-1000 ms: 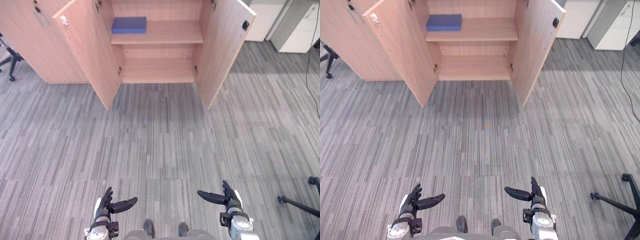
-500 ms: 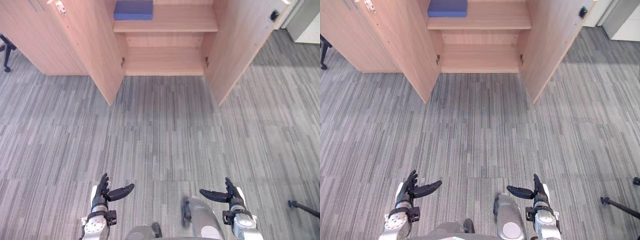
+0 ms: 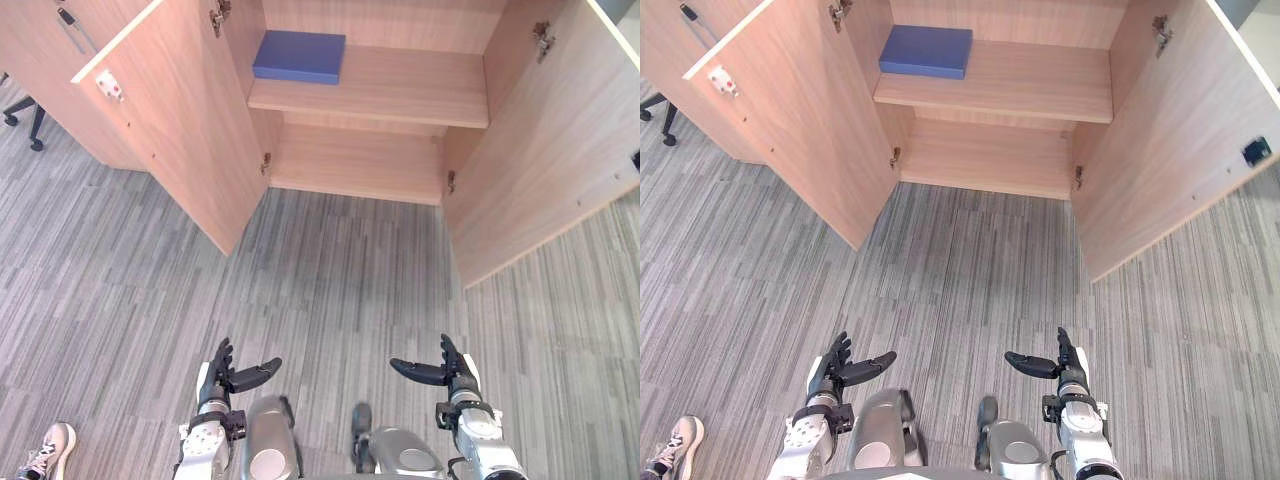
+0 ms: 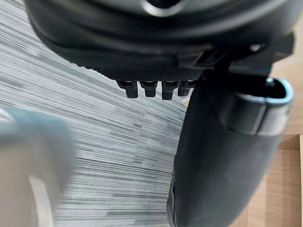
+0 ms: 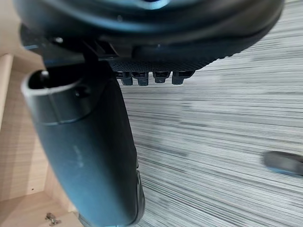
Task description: Walk over to the cabinet, pick up the folder, carry it to the office cabinet, place the folder inside the office cabinet, then close the office cabinet door
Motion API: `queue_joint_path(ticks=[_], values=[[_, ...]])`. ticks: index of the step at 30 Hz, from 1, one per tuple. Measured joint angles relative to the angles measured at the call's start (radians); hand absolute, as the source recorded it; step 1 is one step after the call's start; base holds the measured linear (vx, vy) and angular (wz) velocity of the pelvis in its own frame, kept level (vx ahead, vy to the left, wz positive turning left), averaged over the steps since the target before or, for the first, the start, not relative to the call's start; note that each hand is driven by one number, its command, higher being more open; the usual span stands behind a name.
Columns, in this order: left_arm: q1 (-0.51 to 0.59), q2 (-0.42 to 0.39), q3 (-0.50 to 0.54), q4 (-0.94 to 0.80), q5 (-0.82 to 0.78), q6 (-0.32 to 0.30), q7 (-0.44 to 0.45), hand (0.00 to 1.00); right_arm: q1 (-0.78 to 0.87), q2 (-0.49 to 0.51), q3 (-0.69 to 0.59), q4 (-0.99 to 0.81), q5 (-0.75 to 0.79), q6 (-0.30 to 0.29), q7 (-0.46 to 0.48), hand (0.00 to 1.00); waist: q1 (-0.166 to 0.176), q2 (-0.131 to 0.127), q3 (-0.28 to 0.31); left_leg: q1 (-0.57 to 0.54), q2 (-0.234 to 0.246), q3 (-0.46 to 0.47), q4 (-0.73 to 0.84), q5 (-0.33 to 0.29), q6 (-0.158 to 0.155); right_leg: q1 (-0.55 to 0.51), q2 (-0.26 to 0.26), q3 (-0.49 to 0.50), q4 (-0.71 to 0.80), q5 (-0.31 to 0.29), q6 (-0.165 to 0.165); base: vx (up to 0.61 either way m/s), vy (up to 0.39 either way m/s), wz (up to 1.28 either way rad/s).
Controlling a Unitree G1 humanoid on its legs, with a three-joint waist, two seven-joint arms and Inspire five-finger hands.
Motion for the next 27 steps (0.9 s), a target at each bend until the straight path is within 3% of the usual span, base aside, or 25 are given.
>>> queue_joint_path(ticks=[1, 2, 3, 4, 5, 7, 8, 9, 11, 12, 14, 15, 16, 17, 18, 19, 20, 22, 23, 24, 25, 26, 27], values=[[0.002, -0.002, 0.0, 0.003, 0.0, 0.003, 0.0, 1.0, -0.007, 0.0, -0.009, 0.006, -0.001, 0.0, -0.001, 1.0, 0.005, -0.001, 0.0, -0.001, -0.026, -0.019, -0.136, 0.042, -0.013, 0.018, -0.009, 0.013, -0.006, -0.011, 0.01, 0.57, 0.143, -0.67], [0.013, -0.002, 0.001, 0.005, 0.002, 0.005, 0.001, 1.0, -0.011, 0.0, -0.024, 0.03, -0.001, 0.0, -0.01, 1.0, 0.014, -0.001, -0.005, 0.007, -0.057, -0.058, -0.336, 0.166, -0.027, 0.051, -0.022, 0.044, -0.019, -0.039, 0.032, 0.48, 0.156, -0.67], [0.017, -0.001, 0.002, 0.009, 0.002, 0.009, 0.004, 1.0, -0.016, 0.001, -0.026, 0.048, -0.002, 0.002, -0.015, 1.0, 0.022, -0.005, -0.008, 0.016, -0.068, -0.06, -0.34, 0.242, -0.028, 0.066, -0.031, 0.065, -0.022, -0.05, 0.045, 0.63, 0.222, -0.74], [0.022, 0.002, 0.008, 0.017, 0.002, 0.014, 0.008, 1.0, -0.016, 0.005, -0.025, 0.063, -0.004, 0.007, -0.017, 1.0, 0.025, -0.022, -0.022, 0.028, -0.092, -0.062, -0.343, 0.31, 0.044, 0.08, -0.053, 0.085, -0.023, -0.058, 0.058, 0.64, 0.238, -0.33], [0.006, 0.004, 0.018, 0.025, 0.006, 0.014, 0.009, 1.0, -0.015, 0.011, -0.025, 0.073, -0.01, 0.009, -0.016, 1.0, 0.009, -0.045, -0.037, 0.027, -0.122, -0.046, -0.318, 0.276, 0.072, 0.059, -0.097, 0.092, 0.027, -0.058, 0.062, 0.77, 0.293, -0.16], [0.002, 0.003, 0.017, 0.025, 0.008, 0.014, 0.008, 1.0, -0.012, 0.022, -0.034, 0.095, -0.017, 0.012, -0.012, 1.0, 0.001, -0.049, -0.039, 0.07, -0.129, -0.023, -0.242, 0.164, 0.084, 0.007, -0.117, 0.127, 0.251, -0.056, 0.099, 0.64, 0.249, -0.18], [0.008, 0.005, 0.015, 0.029, 0.008, 0.015, 0.008, 1.0, -0.003, 0.032, -0.034, 0.112, -0.021, 0.013, -0.009, 1.0, -0.001, -0.054, -0.039, 0.155, -0.141, -0.01, -0.244, 0.11, 0.093, -0.054, -0.141, 0.126, 0.492, -0.004, 0.186, 0.62, 0.218, -0.28], [0.005, 0.011, 0.009, 0.03, 0.008, 0.015, 0.008, 1.0, 0.007, 0.041, -0.031, 0.121, -0.021, 0.013, -0.006, 1.0, -0.011, -0.054, -0.039, 0.245, -0.15, -0.007, -0.273, 0.076, 0.102, -0.143, -0.166, 0.117, 0.741, -0.005, 0.207, 0.61, 0.196, -0.15], [0.006, 0.027, 0.0, 0.029, 0.009, 0.012, 0.01, 1.0, 0.013, 0.051, -0.003, 0.126, -0.021, 0.017, 0.001, 1.0, -0.031, -0.051, -0.043, 0.366, -0.15, -0.01, -0.347, 0.057, 0.108, -0.25, -0.176, 0.069, 0.91, -0.06, 0.131, 0.52, 0.1, 0.0], [0.004, 0.035, 0.0, 0.029, 0.009, 0.01, 0.01, 1.0, 0.013, 0.054, 0.009, 0.126, -0.021, 0.016, 0.003, 1.0, -0.036, -0.051, -0.043, 0.404, -0.146, -0.013, -0.378, 0.056, 0.107, -0.28, -0.172, 0.042, 0.906, -0.078, 0.111, 0.56, 0.027, 0.07], [-0.01, 0.046, 0.002, 0.032, 0.008, 0.009, 0.01, 1.0, 0.011, 0.06, 0.027, 0.126, -0.021, 0.016, 0.007, 1.0, -0.052, -0.047, -0.041, 0.505, -0.115, -0.017, -0.446, 0.052, 0.099, -0.382, -0.145, -0.055, 0.72, -0.127, 0.072, 0.5, -0.065, 0.12], [-0.014, 0.046, 0.002, 0.034, 0.008, 0.009, 0.011, 1.0, 0.011, 0.058, 0.027, 0.127, -0.021, 0.016, 0.008, 1.0, -0.053, -0.043, -0.04, 0.519, -0.101, -0.017, -0.448, 0.046, 0.089, -0.399, -0.129, -0.068, 0.64, -0.125, 0.073, 0.46, -0.127, 0.14], [-0.018, 0.048, 0.002, 0.036, 0.008, 0.008, 0.013, 1.0, 0.012, 0.058, 0.027, 0.128, -0.021, 0.016, 0.007, 1.0, -0.054, -0.043, -0.04, 0.543, -0.083, -0.017, -0.454, 0.037, 0.075, -0.426, -0.108, -0.082, 0.447, -0.093, 0.081, 0.48, -0.17, 0.22], [-0.018, 0.048, 0.001, 0.043, 0.008, 0.008, 0.012, 1.0, 0.021, 0.056, 0.026, 0.128, -0.021, 0.015, 0.006, 1.0, -0.055, -0.05, -0.044, 0.577, -0.073, -0.017, -0.462, 0.017, 0.042, -0.425, -0.085, -0.078, 0.221, 0.021, 0.072, 0.49, -0.181, 0.27], [-0.013, 0.052, 0.0, 0.044, 0.009, 0.008, 0.012, 1.0, 0.03, 0.056, 0.026, 0.129, -0.021, 0.016, 0.004, 1.0, -0.055, -0.06, -0.05, 0.595, -0.077, -0.017, -0.463, 0.0, 0.014, -0.42, -0.084, -0.069, 0.121, 0.092, 0.072, 0.52, -0.213, 0.35], [-0.003, 0.05, -0.003, 0.05, 0.009, 0.009, 0.011, 1.0, 0.053, 0.054, 0.026, 0.133, -0.021, 0.017, 0.003, 1.0, -0.059, -0.074, -0.058, 0.627, -0.087, -0.029, -0.462, -0.032, -0.031, -0.413, -0.089, -0.041, 0.084, 0.275, 0.067, 0.53, -0.241, 0.16], [-0.012, 0.018, -0.005, 0.085, 0.009, 0.012, 0.011, 1.0, 0.035, 0.03, 0.017, 0.159, -0.021, 0.024, 0.006, 1.0, -0.053, -0.029, -0.06, 0.65, -0.043, -0.043, -0.448, -0.055, -0.04, -0.423, -0.058, -0.041, 0.159, 0.291, 0.031, 0.6, -0.28, 0.11], [-0.009, 0.005, -0.017, 0.095, 0.013, 0.014, 0.004, 1.0, 0.02, 0.022, -0.002, 0.163, -0.021, 0.027, 0.003, 1.0, -0.06, -0.019, -0.069, 0.611, -0.019, -0.063, -0.316, -0.042, -0.058, -0.425, -0.051, -0.044, 0.233, 0.189, 0.011, 0.45, -0.237, 0.12], [-0.009, -0.016, -0.017, 0.093, 0.019, 0.014, 0.004, 1.0, 0.029, 0.022, -0.007, 0.16, -0.02, 0.028, 0.0, 1.0, -0.062, -0.017, -0.066, 0.514, 0.021, -0.077, -0.048, -0.008, -0.092, -0.363, -0.045, -0.063, 0.23, 0.136, 0.011, 0.32, -0.209, 0.34], [-0.008, -0.026, -0.017, 0.092, 0.019, 0.014, 0.004, 1.0, 0.035, 0.024, -0.007, 0.156, -0.02, 0.029, -0.002, 1.0, -0.06, -0.015, -0.066, 0.467, 0.048, -0.076, 0.071, 0.003, -0.101, -0.325, -0.036, -0.074, 0.211, 0.132, 0.002, 0.47, -0.268, 0.34], [-0.002, -0.04, -0.017, 0.083, 0.019, 0.013, 0.004, 1.0, 0.059, 0.028, -0.008, 0.139, -0.016, 0.028, -0.007, 1.0, -0.046, -0.013, -0.067, 0.403, 0.086, -0.049, 0.21, -0.023, -0.098, -0.255, -0.015, -0.083, 0.171, 0.125, -0.006, 0.38, -0.176, 0.09], [-0.001, -0.047, -0.017, 0.081, 0.018, 0.013, 0.004, 1.0, 0.065, 0.029, -0.008, 0.128, -0.013, 0.028, -0.008, 1.0, -0.04, -0.015, -0.069, 0.383, 0.09, -0.038, 0.22, -0.037, -0.092, -0.23, -0.012, -0.084, 0.153, 0.125, -0.007, 0.42, -0.155, -0.06], [0.001, -0.061, -0.021, 0.08, 0.018, 0.013, 0.004, 1.0, 0.06, 0.034, -0.02, 0.109, -0.009, 0.025, -0.011, 1.0, -0.034, -0.017, -0.072, 0.34, 0.076, -0.003, 0.131, -0.058, -0.072, -0.184, -0.012, -0.08, 0.109, 0.125, -0.007, 0.31, -0.062, -0.11]])
